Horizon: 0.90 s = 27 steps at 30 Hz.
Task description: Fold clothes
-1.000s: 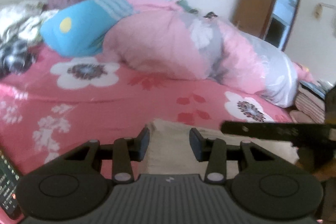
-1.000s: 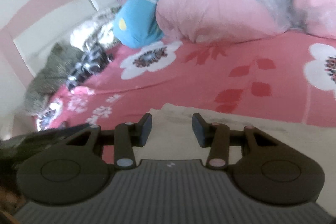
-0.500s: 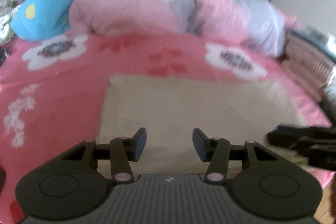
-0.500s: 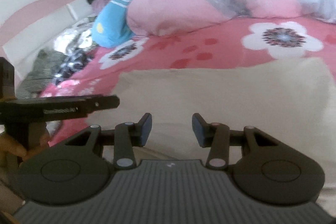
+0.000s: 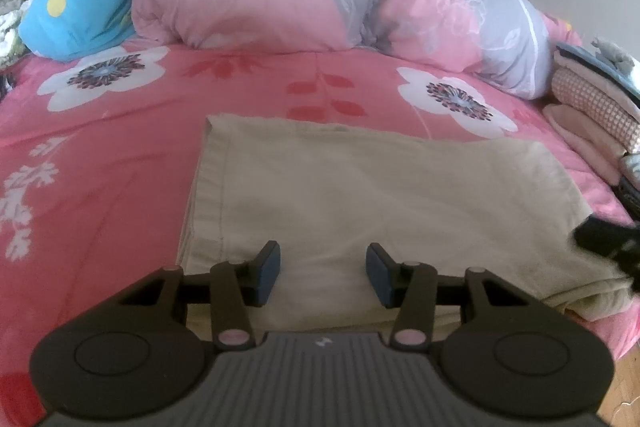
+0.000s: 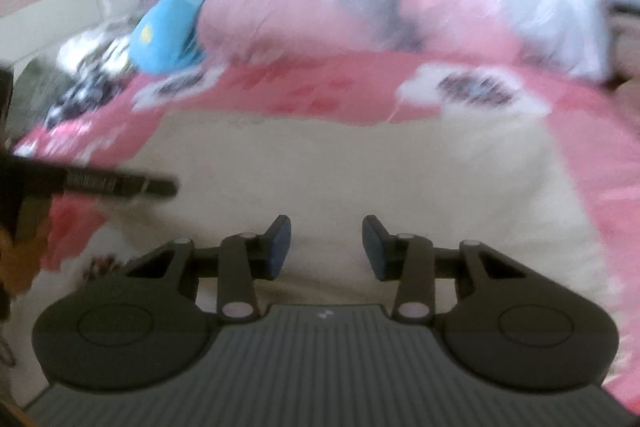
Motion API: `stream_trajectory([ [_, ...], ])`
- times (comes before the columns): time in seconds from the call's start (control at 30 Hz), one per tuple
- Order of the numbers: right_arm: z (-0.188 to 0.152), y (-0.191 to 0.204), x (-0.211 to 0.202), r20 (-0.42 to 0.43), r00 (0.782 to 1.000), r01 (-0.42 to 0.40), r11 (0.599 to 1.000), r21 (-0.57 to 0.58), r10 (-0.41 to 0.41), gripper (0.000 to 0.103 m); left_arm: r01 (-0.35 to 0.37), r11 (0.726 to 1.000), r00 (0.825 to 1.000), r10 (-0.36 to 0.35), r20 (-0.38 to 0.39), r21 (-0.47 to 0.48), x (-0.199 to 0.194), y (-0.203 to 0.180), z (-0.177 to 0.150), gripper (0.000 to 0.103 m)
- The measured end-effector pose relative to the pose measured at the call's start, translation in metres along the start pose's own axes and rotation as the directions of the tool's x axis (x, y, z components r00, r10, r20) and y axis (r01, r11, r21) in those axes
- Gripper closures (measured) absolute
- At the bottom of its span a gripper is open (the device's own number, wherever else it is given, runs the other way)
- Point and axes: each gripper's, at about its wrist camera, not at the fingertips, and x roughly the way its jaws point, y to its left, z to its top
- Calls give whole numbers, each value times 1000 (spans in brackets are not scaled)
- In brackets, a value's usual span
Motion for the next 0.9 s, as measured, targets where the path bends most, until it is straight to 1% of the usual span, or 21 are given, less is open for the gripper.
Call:
stream_trajectory([
  [0.07, 1, -8, -16, 61, 997, 47, 999, -8, -46, 65, -1, 1000, 1000, 1, 1, 0, 0, 0, -1, 54],
  [0.1, -3, -12, -20, 72, 996, 59, 998, -19, -58, 65, -1, 1000, 1000, 1, 3, -1, 0, 0, -1, 54],
  [0.2, -24, -19, -19, 66, 994, 94, 992, -85, -89, 65, 1, 1000, 1000, -1, 8, -1, 0, 1, -2, 54],
  [0.27, -52, -17, -5, 21, 994, 107, 979, -174, -105, 64, 1, 1000, 1000, -1, 10, 4, -1, 0, -2, 54],
  [0.33, -63, -22, -4, 48, 995, 97, 987, -132, -92, 64, -2, 1000, 1000, 2, 13, 8, -2, 0, -1, 54],
  [0.4, -60, -27, -4, 44, 996, 84, 992, -90, -80, 64, -11, 1000, 1000, 11, 19, 8, -6, -1, 2, 54],
  [0.47, -60, -28, -4, 44, 997, 75, 992, -98, -71, 64, -28, 999, 999, 27, 46, 19, -14, -4, 6, 54],
  [0.6, -63, -29, -3, 55, 997, 67, 994, -90, -62, 64, -12, 997, 996, 5, 94, 74, -25, -18, 15, 53],
  [0.7, -65, -30, -4, 57, 997, 56, 995, -82, -52, 64, -8, 995, 997, 1, 73, 99, -16, -30, 16, 53],
  [0.83, -66, -37, -6, 51, 999, 21, 999, -42, -19, 63, -15, 995, 1000, 15, -2, 96, 10, -37, 5, 51],
  [0.9, -65, -42, -7, 47, 999, 1, 1000, -16, 0, 63, -20, 996, 1000, 18, 14, 91, 14, -36, -2, 50],
])
